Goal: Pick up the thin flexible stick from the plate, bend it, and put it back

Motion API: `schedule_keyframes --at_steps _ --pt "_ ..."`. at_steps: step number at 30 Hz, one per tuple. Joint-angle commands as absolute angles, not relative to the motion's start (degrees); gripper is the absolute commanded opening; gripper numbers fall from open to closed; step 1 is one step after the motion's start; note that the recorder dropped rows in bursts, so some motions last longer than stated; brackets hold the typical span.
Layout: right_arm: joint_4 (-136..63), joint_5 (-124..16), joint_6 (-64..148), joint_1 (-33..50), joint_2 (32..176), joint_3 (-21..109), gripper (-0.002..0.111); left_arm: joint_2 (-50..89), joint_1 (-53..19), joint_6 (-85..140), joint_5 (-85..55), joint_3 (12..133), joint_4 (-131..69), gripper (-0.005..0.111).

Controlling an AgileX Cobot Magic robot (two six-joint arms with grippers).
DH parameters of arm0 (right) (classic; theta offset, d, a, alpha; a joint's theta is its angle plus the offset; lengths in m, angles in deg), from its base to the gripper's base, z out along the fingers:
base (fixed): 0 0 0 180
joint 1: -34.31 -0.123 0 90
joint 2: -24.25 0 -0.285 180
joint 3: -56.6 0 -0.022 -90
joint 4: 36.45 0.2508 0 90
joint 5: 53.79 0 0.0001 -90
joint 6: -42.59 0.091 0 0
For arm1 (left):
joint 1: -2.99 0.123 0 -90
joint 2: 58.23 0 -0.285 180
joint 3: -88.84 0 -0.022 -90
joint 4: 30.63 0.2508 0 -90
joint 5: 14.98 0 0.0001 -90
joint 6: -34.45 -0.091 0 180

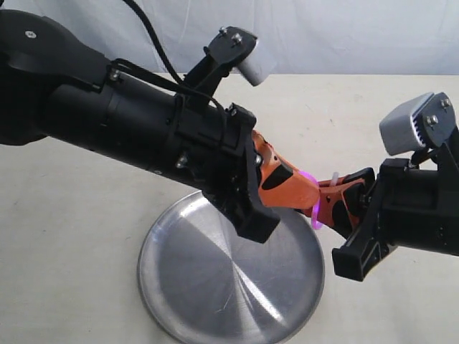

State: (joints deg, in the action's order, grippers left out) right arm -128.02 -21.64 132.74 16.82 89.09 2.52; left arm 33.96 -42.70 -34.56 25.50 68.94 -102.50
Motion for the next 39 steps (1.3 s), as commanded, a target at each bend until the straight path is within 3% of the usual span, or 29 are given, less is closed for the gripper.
schedule_keyframes --at_steps 1,39 --pt "-130.0 -17.5 132.0 15.9 88.9 2.5 -0.001 33.6 -42.8 -34.8 20.9 69.9 -105.6 0.000" --pt "-130.5 -13.9 123.8 15.9 88.9 2.5 -0.001 33.6 -42.8 -34.6 20.8 69.9 -105.5 0.000"
